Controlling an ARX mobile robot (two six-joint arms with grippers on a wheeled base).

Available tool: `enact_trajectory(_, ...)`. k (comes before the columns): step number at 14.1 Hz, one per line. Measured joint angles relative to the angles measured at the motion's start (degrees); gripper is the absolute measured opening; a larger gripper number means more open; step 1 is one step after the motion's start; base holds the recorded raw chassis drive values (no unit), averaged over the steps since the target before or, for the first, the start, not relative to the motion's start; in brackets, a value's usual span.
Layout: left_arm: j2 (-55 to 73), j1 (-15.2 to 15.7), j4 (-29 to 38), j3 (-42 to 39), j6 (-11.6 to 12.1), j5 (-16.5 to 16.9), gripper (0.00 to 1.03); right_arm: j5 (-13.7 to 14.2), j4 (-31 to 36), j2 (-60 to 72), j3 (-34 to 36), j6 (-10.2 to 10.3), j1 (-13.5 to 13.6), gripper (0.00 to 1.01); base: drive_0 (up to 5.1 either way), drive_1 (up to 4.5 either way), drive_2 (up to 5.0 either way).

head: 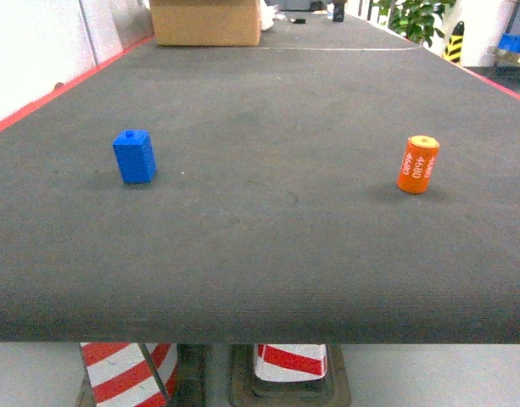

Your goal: Sort blue parts and orange caps into right shelf containers

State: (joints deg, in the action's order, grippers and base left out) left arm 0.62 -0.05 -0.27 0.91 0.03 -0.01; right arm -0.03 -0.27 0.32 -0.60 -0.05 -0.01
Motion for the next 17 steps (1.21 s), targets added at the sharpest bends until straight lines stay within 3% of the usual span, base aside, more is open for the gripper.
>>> enact_trajectory(17, 0.0, 0.0, 0.0, 0.0, 0.0, 0.0, 0.98, 0.0, 0.0, 0.0, 0.0, 0.0, 0.0, 0.98, 0.0, 0.00, 0.0)
